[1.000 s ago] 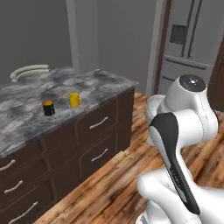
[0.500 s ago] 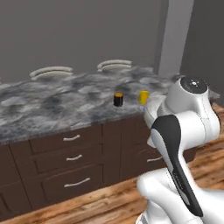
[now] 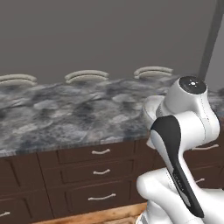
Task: Clear the mugs and bowl far away from the sink.
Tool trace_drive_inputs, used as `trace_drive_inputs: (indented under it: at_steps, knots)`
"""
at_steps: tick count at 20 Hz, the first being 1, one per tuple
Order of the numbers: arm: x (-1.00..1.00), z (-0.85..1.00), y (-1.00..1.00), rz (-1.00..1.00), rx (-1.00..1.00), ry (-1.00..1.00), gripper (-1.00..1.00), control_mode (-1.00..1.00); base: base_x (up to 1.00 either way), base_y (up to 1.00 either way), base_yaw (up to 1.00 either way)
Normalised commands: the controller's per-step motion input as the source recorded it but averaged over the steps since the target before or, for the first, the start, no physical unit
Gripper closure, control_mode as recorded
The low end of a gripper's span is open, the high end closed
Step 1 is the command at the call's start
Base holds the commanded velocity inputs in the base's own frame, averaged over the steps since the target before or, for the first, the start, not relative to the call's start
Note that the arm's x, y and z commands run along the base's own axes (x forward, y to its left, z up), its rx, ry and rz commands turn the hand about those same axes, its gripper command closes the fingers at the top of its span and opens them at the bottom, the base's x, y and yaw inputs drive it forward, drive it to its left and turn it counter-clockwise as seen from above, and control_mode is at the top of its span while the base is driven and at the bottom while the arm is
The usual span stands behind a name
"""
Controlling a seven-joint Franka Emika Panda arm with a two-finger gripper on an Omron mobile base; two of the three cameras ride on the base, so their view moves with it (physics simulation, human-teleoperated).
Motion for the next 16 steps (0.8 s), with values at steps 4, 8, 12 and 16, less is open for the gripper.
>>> trace_drive_inputs:
  at_steps: [4,8,12,16]
  knots:
    - [0.00,0.00,0.00,0.00,0.00,0.00,1.00,1.00,0.73,0.31,0.02]
    - [0.00,0.00,0.00,0.00,0.00,0.00,1.00,1.00,0.72,0.39,0.02]
    - [0.00,0.00,0.00,0.00,0.00,0.00,1.00,1.00,0.63,0.33,0.00]
    - [0.19,-0.06,0.00,0.00,0.00,0.03,1.00,-1.00,0.48,0.12,0.00]
